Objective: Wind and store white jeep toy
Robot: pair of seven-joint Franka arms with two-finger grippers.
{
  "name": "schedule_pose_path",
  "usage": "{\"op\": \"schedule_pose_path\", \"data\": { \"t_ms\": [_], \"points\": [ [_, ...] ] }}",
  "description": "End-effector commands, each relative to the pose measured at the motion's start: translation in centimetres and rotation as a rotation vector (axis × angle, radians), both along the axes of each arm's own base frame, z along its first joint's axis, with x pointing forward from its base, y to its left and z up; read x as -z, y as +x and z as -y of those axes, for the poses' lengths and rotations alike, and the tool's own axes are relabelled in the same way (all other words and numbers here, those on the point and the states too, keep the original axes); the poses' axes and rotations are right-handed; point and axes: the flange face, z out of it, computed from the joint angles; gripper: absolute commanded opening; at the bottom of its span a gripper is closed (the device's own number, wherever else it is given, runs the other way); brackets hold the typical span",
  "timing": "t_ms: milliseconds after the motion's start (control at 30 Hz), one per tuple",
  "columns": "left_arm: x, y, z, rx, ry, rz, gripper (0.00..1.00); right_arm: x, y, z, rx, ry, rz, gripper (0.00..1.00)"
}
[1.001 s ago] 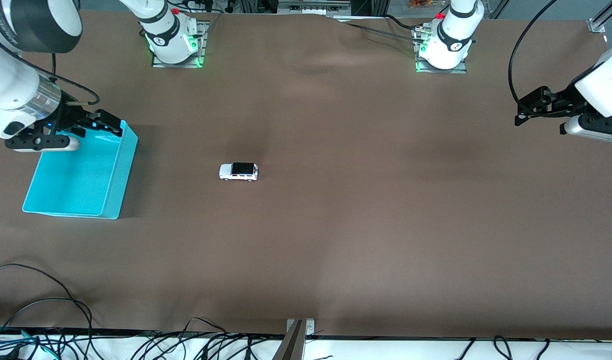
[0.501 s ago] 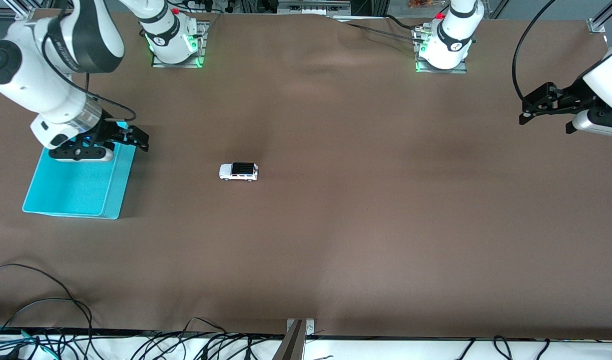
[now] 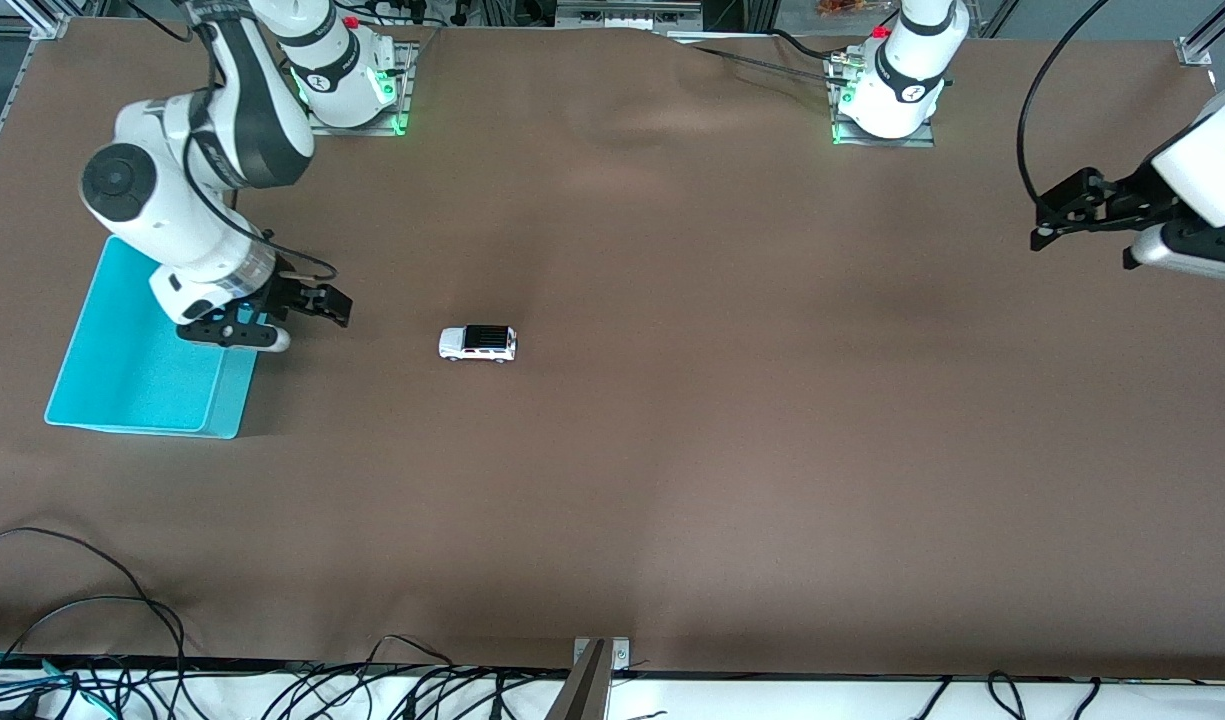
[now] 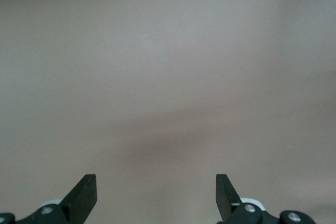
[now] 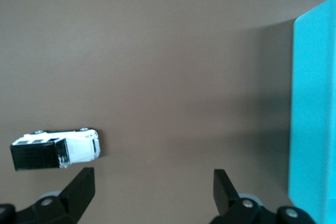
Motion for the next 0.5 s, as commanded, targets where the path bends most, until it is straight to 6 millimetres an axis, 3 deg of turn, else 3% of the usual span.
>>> {"op": "schedule_pose_path", "data": {
  "t_ms": [0, 367, 467],
  "points": [
    [1.2, 0.9, 0.6, 0.004, 0.029, -0.024, 1.0, 1.9, 0.0, -2.4, 0.088, 0.015, 0.006, 1.0],
    [1.4, 1.1, 0.5, -0.007, 0.026, -0.027, 1.0, 4.4, -0.2, -4.7, 0.441, 0.015, -0.021, 1.0],
    [2.6, 1.6, 0.3, -0.017, 0.026, -0.045, 1.0, 5.4, -0.7, -5.5, 0.516, 0.007, -0.041, 1.0]
  ]
}}
